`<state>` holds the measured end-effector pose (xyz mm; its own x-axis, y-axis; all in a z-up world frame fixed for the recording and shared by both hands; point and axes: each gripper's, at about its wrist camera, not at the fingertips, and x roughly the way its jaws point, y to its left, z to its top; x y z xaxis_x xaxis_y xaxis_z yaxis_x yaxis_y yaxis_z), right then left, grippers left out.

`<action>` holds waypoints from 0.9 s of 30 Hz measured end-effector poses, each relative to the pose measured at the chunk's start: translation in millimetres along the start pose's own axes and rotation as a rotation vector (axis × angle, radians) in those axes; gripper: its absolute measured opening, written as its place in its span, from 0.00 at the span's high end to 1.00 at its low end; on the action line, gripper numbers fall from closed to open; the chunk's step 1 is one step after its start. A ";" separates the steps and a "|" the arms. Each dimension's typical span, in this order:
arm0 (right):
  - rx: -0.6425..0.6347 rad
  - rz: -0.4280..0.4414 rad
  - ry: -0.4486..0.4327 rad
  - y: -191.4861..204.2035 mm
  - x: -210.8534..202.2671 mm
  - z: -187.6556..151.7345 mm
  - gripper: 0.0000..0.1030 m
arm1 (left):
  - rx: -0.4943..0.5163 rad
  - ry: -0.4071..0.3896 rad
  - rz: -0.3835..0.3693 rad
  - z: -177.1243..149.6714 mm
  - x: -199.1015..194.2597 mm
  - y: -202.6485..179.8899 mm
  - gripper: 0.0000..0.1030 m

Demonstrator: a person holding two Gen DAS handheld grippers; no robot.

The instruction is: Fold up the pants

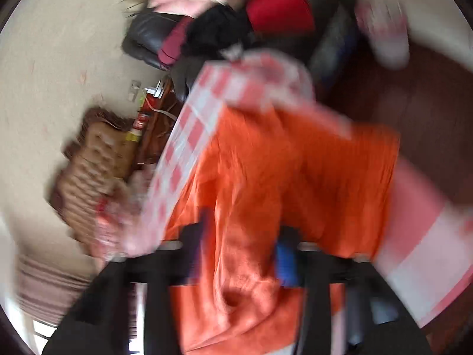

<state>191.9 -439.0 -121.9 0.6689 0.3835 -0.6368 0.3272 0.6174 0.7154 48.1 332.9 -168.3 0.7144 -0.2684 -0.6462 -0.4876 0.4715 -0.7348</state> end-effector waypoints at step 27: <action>-0.527 -0.348 -0.147 93.6 -38.0 -4.1 0.86 | -0.021 -0.026 -0.065 9.2 -25.9 -6.6 0.98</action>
<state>194.4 -393.0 -31.9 0.6797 0.0253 -0.7331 0.1950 0.9572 0.2139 37.4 344.5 -144.8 0.7578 -0.2755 -0.5914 -0.4500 0.4355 -0.7796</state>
